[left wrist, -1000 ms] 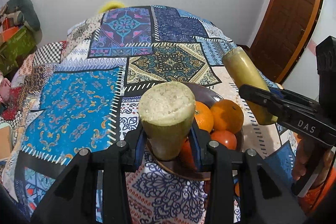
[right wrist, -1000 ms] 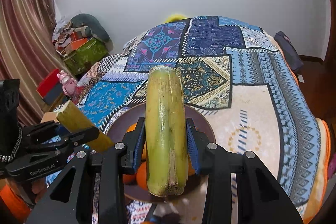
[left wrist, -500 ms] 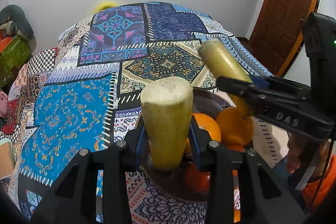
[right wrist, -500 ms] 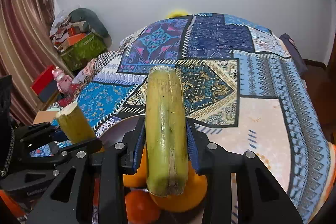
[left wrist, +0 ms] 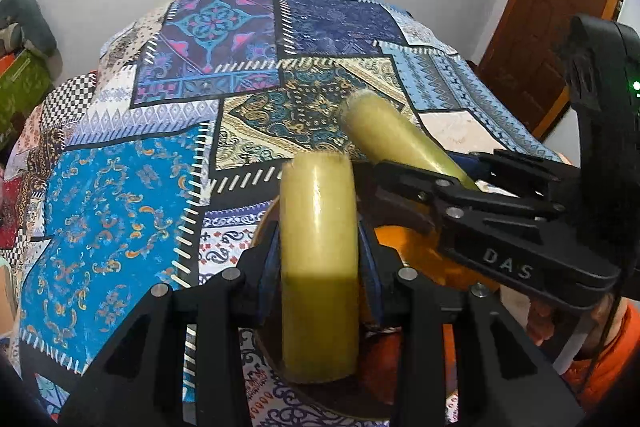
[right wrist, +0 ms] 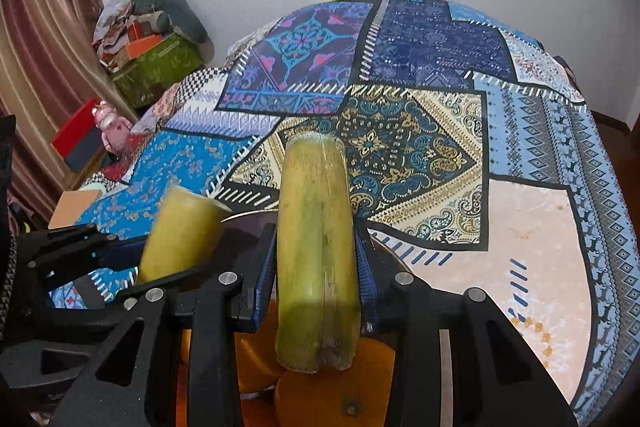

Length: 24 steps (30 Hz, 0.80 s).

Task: Organize fruits
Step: 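Lower the gourd in the right tool onto the plate while the left tool lowers its gourd beside it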

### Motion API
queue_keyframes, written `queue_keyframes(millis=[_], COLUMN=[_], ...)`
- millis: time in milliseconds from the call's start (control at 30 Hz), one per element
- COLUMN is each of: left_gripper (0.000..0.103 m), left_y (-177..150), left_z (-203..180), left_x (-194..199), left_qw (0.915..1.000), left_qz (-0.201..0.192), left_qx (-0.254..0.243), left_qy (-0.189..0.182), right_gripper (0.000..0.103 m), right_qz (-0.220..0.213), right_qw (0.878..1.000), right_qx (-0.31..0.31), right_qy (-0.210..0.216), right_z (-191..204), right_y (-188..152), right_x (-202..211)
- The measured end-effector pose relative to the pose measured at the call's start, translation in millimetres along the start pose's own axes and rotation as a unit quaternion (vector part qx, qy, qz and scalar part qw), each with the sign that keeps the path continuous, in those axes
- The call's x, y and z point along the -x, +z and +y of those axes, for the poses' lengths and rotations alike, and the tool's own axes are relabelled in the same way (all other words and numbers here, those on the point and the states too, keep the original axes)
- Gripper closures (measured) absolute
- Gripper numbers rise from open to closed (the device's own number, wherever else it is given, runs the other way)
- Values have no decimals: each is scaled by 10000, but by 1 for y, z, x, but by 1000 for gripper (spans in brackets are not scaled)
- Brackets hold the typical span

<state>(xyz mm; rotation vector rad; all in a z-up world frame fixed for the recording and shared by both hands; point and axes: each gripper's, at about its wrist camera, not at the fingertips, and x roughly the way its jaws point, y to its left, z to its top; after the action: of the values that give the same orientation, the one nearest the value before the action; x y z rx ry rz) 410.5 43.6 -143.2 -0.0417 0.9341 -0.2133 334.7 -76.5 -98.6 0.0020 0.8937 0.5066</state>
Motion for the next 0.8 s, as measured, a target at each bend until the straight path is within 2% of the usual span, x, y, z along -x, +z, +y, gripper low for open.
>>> queue_keyframes(millis=[267, 433, 533, 800], left_gripper=[65, 65, 65, 65], left_y=[-3, -4, -5, -7], left_z=[10, 4, 0, -4], left_x=[-5, -4, -2, 13], left_qw=[9996, 9999, 9998, 9997], left_qz=[95, 32, -12, -54], left_qx=[244, 113, -12, -29], left_qy=[-98, 66, 201, 246], right_gripper=[69, 69, 69, 67], right_qz=[168, 198, 180, 46], right_qw=[9997, 9997, 9997, 9998], right_qx=[151, 104, 102, 165], right_qy=[12, 32, 112, 122], right_z=[1, 0, 1, 5], right_y=[-2, -2, -3, -6], right_x=[-12, -10, -4, 22])
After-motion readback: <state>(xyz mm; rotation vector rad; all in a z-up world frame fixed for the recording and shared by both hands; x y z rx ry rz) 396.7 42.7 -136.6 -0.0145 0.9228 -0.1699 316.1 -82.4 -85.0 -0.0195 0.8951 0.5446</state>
